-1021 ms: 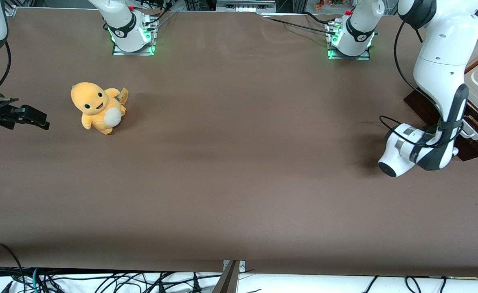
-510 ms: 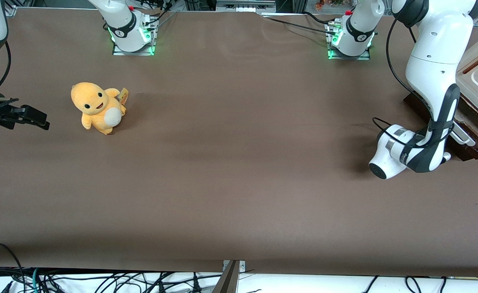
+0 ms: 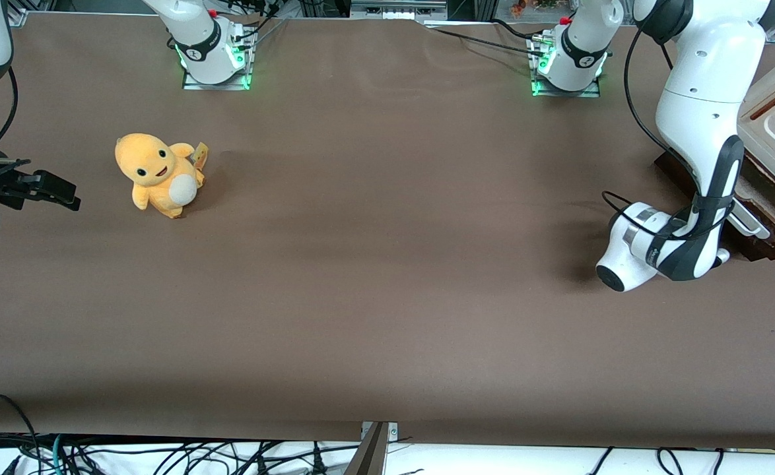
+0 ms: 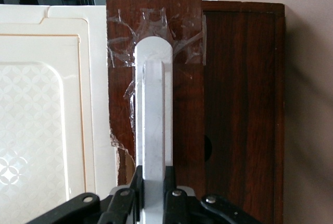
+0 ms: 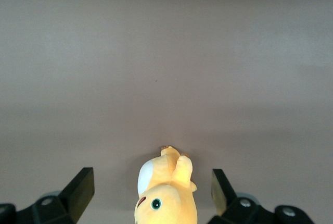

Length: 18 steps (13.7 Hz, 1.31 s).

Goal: Open lower drawer with left arm only

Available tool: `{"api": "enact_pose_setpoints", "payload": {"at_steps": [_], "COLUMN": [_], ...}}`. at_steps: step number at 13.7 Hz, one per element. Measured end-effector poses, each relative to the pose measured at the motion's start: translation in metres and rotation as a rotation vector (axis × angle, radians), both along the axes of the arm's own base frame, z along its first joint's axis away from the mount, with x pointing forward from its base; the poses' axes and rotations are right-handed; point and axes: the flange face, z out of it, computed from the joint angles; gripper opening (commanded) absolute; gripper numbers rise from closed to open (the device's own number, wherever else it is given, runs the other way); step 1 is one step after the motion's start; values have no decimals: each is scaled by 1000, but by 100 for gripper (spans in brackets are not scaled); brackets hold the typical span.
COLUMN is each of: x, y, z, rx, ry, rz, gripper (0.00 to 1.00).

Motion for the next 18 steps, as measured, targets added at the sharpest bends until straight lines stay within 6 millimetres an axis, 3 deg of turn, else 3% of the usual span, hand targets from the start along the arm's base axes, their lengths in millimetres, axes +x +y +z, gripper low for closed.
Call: {"api": "enact_pose_setpoints", "payload": {"at_steps": [4,9,18], "x": [0,4,5], "y": [0,-18,-19], "z": [0,-4,-7], "rx": [0,-5,-5], "ry": [1,0,1], "rz": [0,-31,-31], "gripper": [0,0,0]}}
